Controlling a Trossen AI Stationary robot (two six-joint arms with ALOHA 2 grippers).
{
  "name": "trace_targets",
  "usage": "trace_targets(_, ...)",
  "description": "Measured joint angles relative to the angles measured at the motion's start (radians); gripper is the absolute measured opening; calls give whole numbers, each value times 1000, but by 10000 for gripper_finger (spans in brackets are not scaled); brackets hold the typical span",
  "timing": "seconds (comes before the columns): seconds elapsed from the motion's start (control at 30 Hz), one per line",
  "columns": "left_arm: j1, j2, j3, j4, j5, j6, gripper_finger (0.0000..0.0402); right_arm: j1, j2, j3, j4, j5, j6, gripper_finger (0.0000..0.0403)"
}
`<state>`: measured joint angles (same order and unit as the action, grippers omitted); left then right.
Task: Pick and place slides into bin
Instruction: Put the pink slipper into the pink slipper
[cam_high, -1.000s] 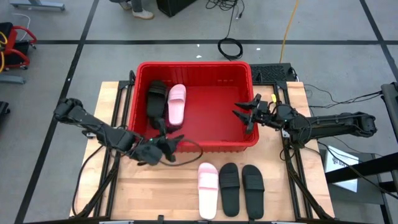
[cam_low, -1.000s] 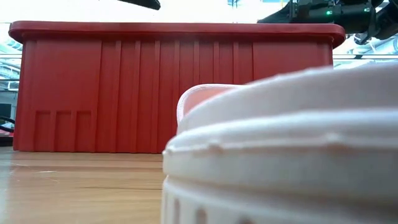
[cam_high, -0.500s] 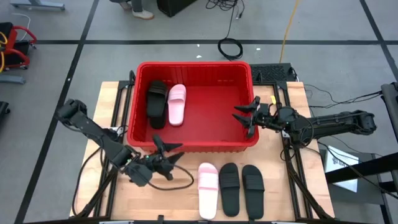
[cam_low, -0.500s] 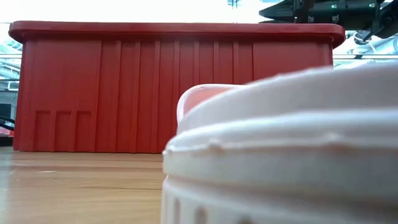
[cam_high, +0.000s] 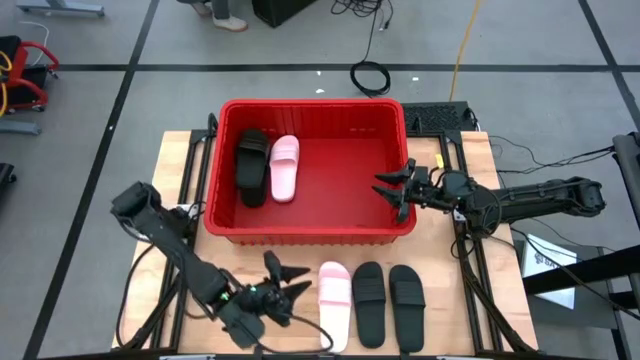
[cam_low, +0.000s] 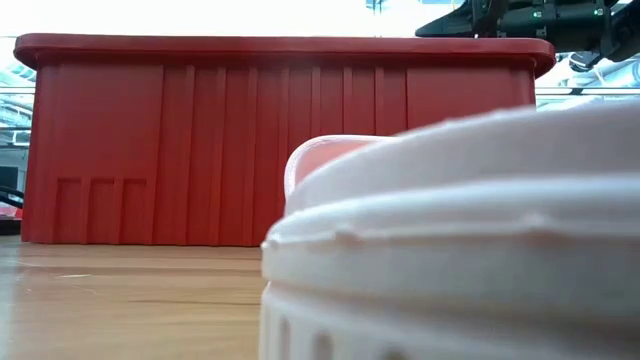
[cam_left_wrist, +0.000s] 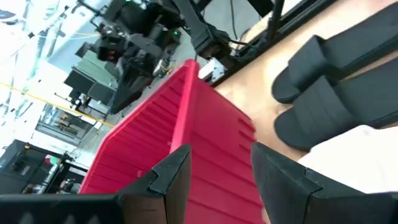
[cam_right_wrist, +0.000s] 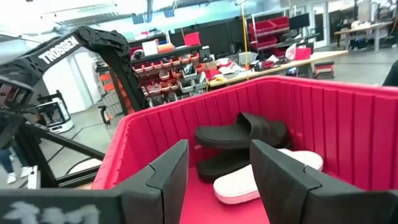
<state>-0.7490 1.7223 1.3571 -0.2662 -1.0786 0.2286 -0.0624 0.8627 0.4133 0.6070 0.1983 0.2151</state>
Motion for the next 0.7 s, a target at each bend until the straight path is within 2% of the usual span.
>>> trace_targets(0.2, -18, 110, 119, -127, 5, -83, 175, 6, 0, 0, -4, -20, 12, 164)
trace_targets(0.37, -28, 160, 158, -127, 13, -111, 175, 13, -1, 0, 28, -20, 10, 164)
trace_targets(0.5, -24, 188, 176, -125, 85, -143, 175, 16, -1, 0, 31, -20, 10, 164)
trace_targets(0.7, -7, 223, 179, -95, 135, -163, 175, 51, -1, 0, 32, -20, 9, 164)
